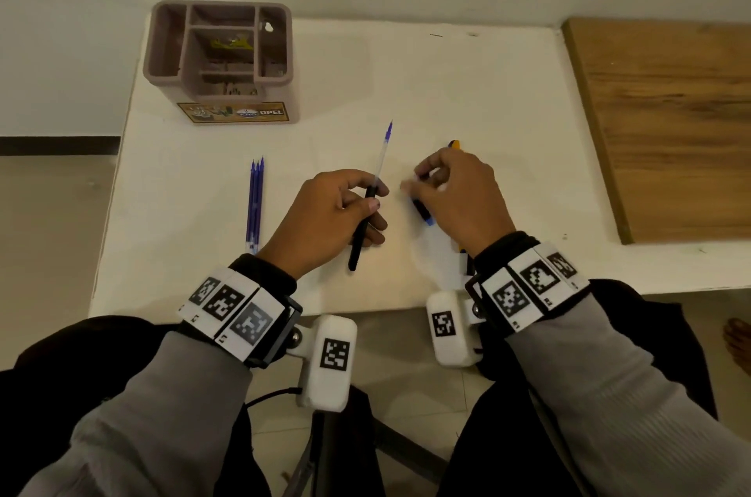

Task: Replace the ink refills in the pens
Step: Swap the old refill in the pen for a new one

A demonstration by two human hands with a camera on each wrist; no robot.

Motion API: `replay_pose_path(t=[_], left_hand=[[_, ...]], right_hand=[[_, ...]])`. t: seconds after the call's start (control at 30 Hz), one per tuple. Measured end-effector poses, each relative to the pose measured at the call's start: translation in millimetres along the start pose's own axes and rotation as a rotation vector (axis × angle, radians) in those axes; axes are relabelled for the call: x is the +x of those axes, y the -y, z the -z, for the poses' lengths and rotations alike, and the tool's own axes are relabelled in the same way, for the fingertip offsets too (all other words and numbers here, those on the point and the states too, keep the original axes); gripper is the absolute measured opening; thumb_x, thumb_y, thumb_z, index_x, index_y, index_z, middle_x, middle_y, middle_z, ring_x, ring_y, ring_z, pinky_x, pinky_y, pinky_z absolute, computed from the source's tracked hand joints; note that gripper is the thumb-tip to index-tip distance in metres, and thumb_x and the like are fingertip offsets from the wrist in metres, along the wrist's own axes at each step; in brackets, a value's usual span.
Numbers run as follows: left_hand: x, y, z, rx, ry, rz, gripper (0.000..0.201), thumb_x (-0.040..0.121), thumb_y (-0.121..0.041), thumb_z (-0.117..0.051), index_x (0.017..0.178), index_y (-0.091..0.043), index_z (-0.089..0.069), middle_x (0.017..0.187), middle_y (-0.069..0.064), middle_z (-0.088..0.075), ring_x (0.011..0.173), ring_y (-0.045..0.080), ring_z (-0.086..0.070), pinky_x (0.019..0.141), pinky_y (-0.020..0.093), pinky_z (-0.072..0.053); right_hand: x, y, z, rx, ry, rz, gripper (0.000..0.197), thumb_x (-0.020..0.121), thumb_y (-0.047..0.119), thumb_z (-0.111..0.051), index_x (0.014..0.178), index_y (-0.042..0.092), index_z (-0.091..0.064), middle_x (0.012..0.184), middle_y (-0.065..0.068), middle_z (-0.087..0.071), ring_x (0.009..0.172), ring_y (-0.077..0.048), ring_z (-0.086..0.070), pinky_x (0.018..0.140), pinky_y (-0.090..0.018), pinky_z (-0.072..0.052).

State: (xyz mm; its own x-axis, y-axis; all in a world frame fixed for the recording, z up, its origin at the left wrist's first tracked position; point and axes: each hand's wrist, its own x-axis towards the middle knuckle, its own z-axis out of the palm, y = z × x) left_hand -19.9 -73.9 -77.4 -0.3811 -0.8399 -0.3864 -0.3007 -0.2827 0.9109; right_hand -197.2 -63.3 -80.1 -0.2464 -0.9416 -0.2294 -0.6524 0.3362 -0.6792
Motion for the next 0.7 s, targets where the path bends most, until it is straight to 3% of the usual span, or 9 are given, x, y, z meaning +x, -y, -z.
replay_pose_path(t=[0.07, 0.17, 0.3, 0.4, 0.53, 0.7], left_hand=[[0, 1, -1, 0.019, -0.005, 0.001, 0.017, 0.095, -0.005, -0.051, 0.106, -0.009, -0.064, 0.080, 0.021, -0.072, 0.068, 0.030, -0.073, 0.072, 0.046, -0.061], [0, 2, -2, 0.043, 0.013, -0.007, 0.017, 0.095, -0.005, -0.053, 0.108, -0.008, -0.063, 0.080, 0.020, -0.072, 0.067, 0.030, -0.073, 0.071, 0.047, -0.060], [1, 2, -4, 0.060, 0.033, -0.022, 0.018, 0.094, -0.005, -0.054, 0.110, -0.009, -0.063, 0.078, 0.019, -0.072, 0.066, 0.030, -0.073, 0.070, 0.045, -0.061], [1, 3, -5, 0.028, 0.030, -0.011, 0.018, 0.094, -0.004, -0.054, 0.108, -0.010, -0.063, 0.080, 0.020, -0.072, 0.067, 0.032, -0.072, 0.069, 0.043, -0.061], [4, 8, -4, -0.012, -0.030, -0.008, 0.016, 0.094, -0.004, -0.054, 0.107, -0.010, -0.062, 0.085, 0.022, -0.071, 0.069, 0.033, -0.072, 0.069, 0.037, -0.061], [7, 9, -3, -0.015, -0.071, 0.005, 0.016, 0.093, -0.007, -0.057, 0.106, -0.002, -0.064, 0.085, 0.018, -0.073, 0.070, 0.030, -0.073, 0.070, 0.037, -0.061]], right_hand=[[-1, 5, -1, 0.057, -0.057, 0.064, 0.016, 0.092, 0.031, -0.064, 0.093, 0.015, -0.068, 0.075, 0.016, -0.058, 0.070, 0.000, -0.056, 0.062, -0.009, -0.039], [-2, 11, -7, 0.305, 0.025, 0.045, 0.015, 0.089, 0.029, -0.069, 0.087, 0.015, -0.074, 0.071, 0.015, -0.065, 0.065, 0.003, -0.058, 0.063, -0.008, -0.040], [-5, 14, -10, 0.544, 0.142, -0.077, 0.011, 0.088, 0.017, -0.071, 0.093, 0.007, -0.074, 0.058, 0.018, -0.063, 0.048, 0.005, -0.052, 0.048, -0.006, -0.037], [10, 21, 5, 0.632, 0.074, -0.165, 0.010, 0.090, 0.020, -0.068, 0.092, 0.012, -0.074, 0.078, 0.007, -0.072, 0.050, -0.003, -0.053, 0.044, -0.012, -0.038], [76, 23, 47, 0.505, -0.104, -0.218, 0.012, 0.085, 0.029, -0.074, 0.086, 0.017, -0.073, 0.084, 0.003, -0.075, 0.058, -0.006, -0.060, 0.049, -0.019, -0.039], [152, 15, 59, 0.172, -0.094, -0.327, 0.025, 0.078, 0.030, -0.080, 0.073, 0.011, -0.064, 0.080, -0.003, -0.074, 0.051, -0.007, -0.060, 0.043, -0.021, -0.042]])
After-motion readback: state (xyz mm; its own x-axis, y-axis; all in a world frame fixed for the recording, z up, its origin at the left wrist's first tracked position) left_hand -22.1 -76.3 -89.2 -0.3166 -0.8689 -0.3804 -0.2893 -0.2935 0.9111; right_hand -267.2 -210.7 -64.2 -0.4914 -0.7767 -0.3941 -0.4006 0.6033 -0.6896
